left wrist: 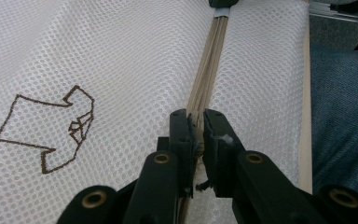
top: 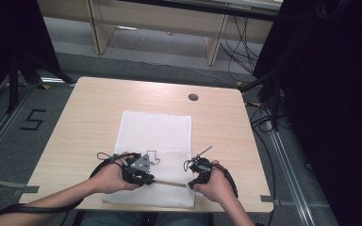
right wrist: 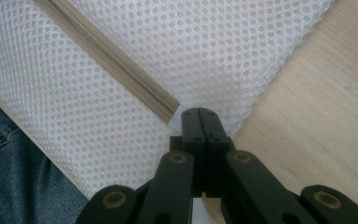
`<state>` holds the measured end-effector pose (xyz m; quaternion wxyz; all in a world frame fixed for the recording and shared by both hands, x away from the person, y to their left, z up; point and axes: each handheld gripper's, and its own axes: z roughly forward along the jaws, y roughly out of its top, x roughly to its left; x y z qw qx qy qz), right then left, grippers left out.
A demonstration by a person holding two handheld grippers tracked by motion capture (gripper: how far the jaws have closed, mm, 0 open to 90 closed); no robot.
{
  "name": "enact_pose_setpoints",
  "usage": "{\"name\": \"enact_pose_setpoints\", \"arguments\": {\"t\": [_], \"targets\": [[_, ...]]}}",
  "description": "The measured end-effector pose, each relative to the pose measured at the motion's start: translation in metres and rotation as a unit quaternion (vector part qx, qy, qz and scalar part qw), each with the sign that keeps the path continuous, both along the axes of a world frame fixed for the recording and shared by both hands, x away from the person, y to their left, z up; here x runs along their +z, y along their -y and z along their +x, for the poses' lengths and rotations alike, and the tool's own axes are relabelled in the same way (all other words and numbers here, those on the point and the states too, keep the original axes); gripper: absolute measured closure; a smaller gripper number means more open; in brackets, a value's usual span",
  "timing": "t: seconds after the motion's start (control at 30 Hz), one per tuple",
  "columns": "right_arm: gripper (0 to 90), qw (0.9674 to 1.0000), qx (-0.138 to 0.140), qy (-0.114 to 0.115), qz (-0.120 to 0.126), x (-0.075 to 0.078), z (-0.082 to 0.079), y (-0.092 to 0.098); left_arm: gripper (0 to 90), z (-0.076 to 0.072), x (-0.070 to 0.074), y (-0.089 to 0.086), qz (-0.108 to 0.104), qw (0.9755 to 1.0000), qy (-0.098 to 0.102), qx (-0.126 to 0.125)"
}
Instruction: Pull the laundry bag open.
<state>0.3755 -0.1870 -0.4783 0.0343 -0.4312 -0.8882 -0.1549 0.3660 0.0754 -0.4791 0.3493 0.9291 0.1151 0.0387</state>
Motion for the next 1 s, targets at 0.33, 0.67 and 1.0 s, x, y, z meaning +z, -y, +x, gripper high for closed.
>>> {"name": "enact_pose_setpoints", "arguments": {"t": [0.33,0.67,1.0], "targets": [[90.0,1.0,0.0,0.0,0.0,0.0,0.0,0.0,82.2,0.0,0.0,-0.004,-0.007,0.9999,-0.006,0.005],[90.0,1.0,0.003,-0.001,0.001,0.0,0.0,0.0,82.2,0.0,0.004,-0.011,0.004,0.9999,0.008,0.006],[90.0,1.0,0.002,-0.001,0.003,0.0,0.0,0.001,82.3,0.003,0.005,-0.02,0.019,0.9997,0.015,0.009]]}}
